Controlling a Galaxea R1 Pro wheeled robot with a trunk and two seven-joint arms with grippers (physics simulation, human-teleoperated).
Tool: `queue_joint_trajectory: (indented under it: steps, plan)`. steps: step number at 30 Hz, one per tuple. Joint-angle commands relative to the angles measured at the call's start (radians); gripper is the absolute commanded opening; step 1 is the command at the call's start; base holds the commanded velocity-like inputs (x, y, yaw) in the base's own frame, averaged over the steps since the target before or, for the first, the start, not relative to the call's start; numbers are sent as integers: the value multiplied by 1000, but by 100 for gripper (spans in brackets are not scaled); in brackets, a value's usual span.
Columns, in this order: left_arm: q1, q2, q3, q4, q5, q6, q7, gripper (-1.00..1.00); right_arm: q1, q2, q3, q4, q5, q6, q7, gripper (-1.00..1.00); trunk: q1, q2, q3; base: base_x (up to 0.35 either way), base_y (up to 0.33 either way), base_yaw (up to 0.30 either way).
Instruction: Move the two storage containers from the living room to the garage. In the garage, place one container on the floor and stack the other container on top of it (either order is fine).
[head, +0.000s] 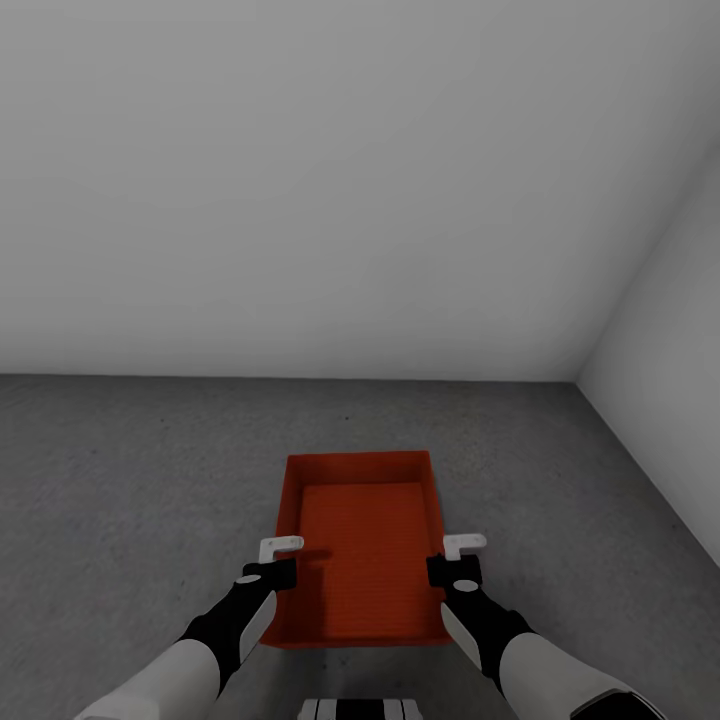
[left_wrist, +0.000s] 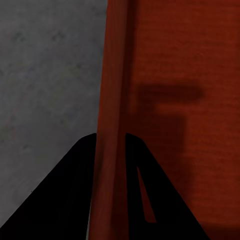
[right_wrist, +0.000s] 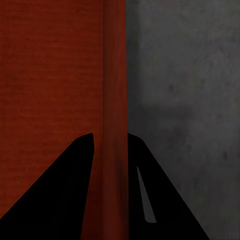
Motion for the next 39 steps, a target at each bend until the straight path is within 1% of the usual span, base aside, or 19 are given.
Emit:
queue_joint_trajectory:
  steps: [1, 19, 38, 39]
  plan:
    - [0, 1, 5, -2, 1, 6, 12, -100, -1, -1, -21, -22, -6, -4, 0, -100, 0, -1, -5, 0, 0, 0]
    - [0, 1, 5, -2, 1, 6, 12, -100, -1, -1, -21, -22, -6, -5, 0, -100, 8, -5, -74, 0, 0, 0]
    - [0, 1, 4, -2, 0, 7, 12, -100, -1, -1, -21, -22, -6, -7, -1, -100, 8, -5, -74, 0, 0, 0]
    - [0, 1, 3, -2, 0, 7, 13, -100, -1, -2, -21, -22, -5, -7, -1, 100, 8, -5, -74, 0, 0, 0]
